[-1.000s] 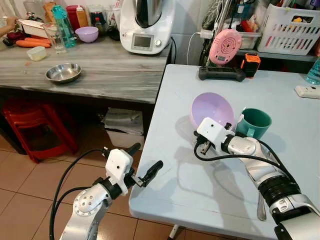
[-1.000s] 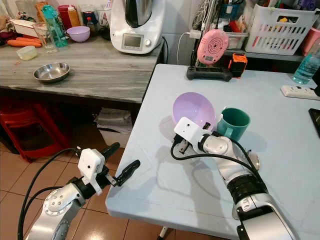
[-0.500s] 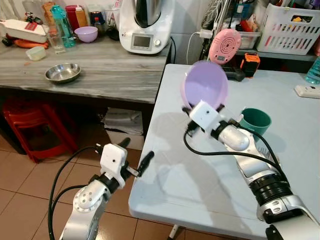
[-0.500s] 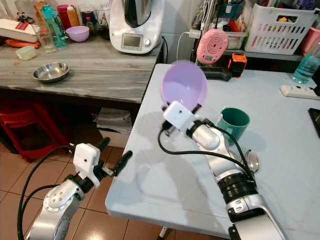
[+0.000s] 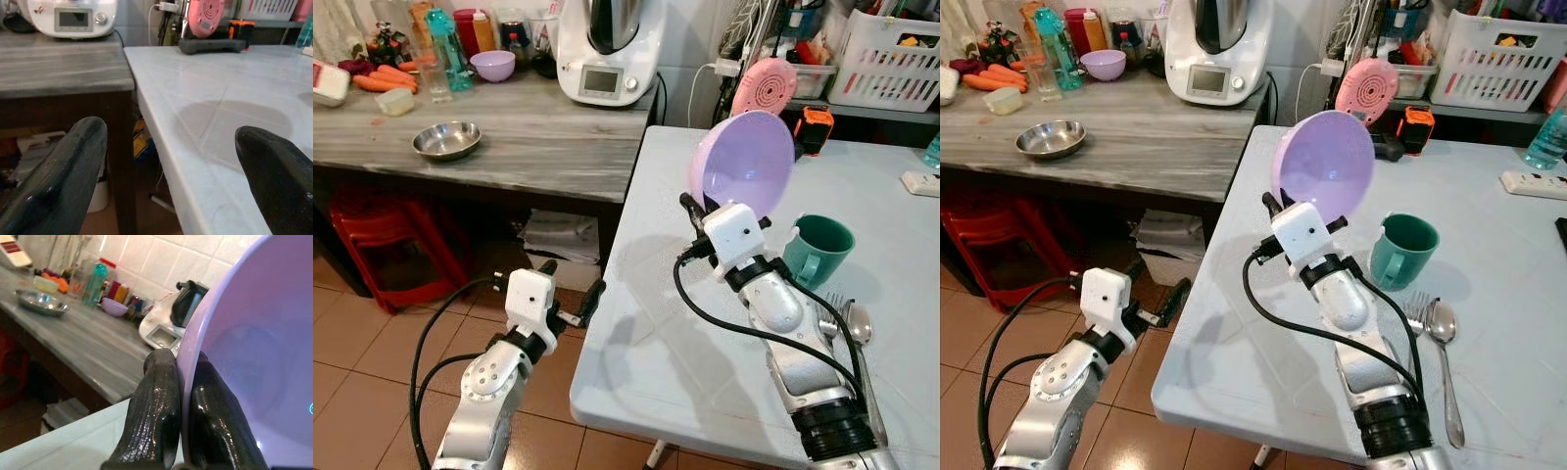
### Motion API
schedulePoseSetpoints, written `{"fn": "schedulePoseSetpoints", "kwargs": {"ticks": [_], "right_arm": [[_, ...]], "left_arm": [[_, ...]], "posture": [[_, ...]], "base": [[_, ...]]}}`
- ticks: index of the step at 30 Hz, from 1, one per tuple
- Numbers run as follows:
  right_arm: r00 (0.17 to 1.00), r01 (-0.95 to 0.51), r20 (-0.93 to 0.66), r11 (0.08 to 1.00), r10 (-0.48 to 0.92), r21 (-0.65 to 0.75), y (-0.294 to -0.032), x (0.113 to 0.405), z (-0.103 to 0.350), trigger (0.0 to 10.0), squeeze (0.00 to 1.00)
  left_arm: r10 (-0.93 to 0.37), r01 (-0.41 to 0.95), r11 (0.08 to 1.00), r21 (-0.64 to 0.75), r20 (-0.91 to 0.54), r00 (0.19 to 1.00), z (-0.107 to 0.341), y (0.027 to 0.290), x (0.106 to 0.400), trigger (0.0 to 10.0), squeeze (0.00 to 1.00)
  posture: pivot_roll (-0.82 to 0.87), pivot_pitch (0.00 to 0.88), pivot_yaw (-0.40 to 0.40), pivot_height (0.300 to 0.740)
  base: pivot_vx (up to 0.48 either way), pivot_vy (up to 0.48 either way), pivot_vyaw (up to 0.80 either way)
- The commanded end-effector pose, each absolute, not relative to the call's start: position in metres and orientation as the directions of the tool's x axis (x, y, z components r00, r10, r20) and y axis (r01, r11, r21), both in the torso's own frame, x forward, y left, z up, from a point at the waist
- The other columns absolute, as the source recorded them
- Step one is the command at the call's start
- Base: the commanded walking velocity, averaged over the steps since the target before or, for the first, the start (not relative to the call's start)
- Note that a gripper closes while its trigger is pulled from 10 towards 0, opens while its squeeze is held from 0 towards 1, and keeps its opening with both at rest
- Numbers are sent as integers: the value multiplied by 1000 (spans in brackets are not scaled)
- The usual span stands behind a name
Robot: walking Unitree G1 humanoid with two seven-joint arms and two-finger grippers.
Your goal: Setting the table
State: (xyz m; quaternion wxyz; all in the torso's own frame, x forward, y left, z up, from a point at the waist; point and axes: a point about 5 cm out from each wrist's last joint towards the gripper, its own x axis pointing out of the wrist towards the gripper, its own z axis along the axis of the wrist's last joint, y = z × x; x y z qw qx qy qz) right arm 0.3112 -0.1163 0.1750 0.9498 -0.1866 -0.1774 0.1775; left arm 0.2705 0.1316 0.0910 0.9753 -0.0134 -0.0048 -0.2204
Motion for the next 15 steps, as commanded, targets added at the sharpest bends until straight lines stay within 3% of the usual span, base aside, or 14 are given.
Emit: {"fn": "schedulePoseSetpoints", "kwargs": {"ticks": [1,6,15], "right_arm": [[874,-253,298,883,385,-396,-118,307,180,10000,0],[893,-238,280,898,352,-369,-120,300,174,10000,0],[904,-238,258,902,342,-361,-121,295,172,10000,0]], "left_arm": [[-431,431,902,-29,12,902,92,131,273,10000,0],[-424,425,905,-37,14,905,92,131,273,10000,0],[-422,423,905,-43,16,906,91,132,274,10000,0]], "posture": [[37,0,16,740],[35,0,15,740],[35,0,15,740]], "base": [[0,0,0],[0,0,0],[0,259,-544]]}}
